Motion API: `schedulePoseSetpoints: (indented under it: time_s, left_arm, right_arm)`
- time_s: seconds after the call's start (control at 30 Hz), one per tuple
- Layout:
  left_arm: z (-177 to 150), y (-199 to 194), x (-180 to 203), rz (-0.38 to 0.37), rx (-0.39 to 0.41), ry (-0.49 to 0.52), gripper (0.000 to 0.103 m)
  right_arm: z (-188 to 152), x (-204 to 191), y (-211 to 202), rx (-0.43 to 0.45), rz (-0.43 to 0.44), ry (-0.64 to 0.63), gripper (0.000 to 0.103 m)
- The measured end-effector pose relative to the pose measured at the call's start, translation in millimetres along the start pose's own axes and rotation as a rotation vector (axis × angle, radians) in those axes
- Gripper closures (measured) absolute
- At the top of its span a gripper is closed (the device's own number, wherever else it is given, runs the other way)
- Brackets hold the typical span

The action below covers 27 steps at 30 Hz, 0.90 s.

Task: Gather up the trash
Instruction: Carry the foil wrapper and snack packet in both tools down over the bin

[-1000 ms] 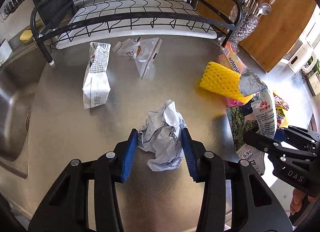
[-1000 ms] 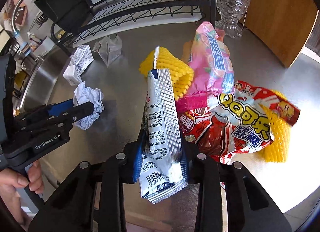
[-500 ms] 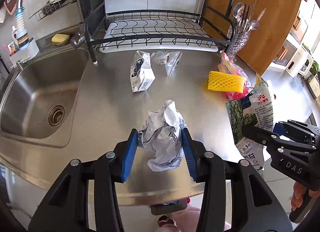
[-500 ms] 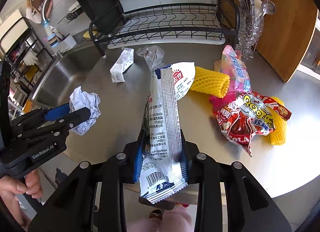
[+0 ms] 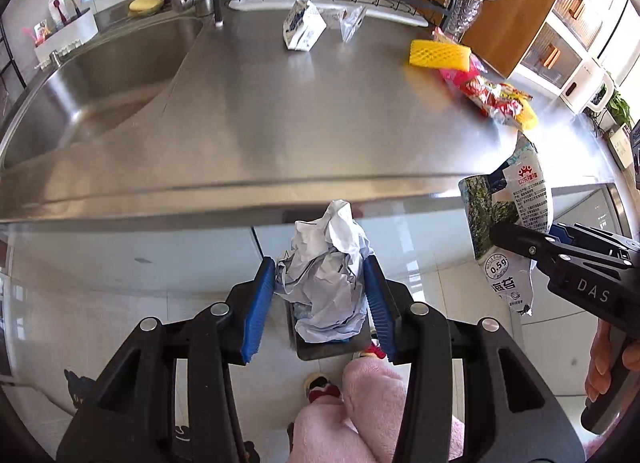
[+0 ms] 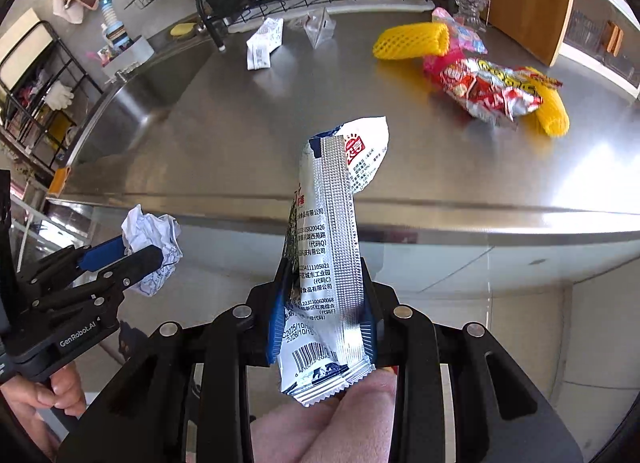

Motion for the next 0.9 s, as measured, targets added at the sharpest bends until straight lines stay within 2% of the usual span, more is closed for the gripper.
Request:
schedulePoseSetpoints:
  time_s: [0.27, 0.5, 0.73, 0.9]
  left_arm:
    - [-64.4, 43.2, -2.4, 0.003, -0.098, -0.02, 0.06]
    - [-111.3, 113.2, -5.3, 0.026, -0.193, -0.007, 0.06]
    - [-135.7, 189.0, -13.0, 0.036, -0.243, -0.025, 0.06]
    - [-148.7, 244.0, -10.7, 0.035, -0.293, -0.001, 0.06]
  right_arm:
    - [-58.3, 5.3, 40.1, -0.092, -0.006, 0.029, 0.071]
    - [-105.0, 16.6, 113.8, -0.175, -0.054, 0.0, 0.071]
    - [-132.4, 40.0, 194.5, -0.252, -0.01, 0.096, 0.071]
    - [-140.5, 50.9, 245.6, -0.291, -0.015, 0.113, 0.071]
Point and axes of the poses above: each gripper's, at about its wrist camera, not at the fingertips, and y roughly the way its jaws point, x to its right, z to its top, the point moved 2 cm from there along y, roughly the way its jaws point, and after that the axes turned 2 degrees about y, right-handed, at the moved point
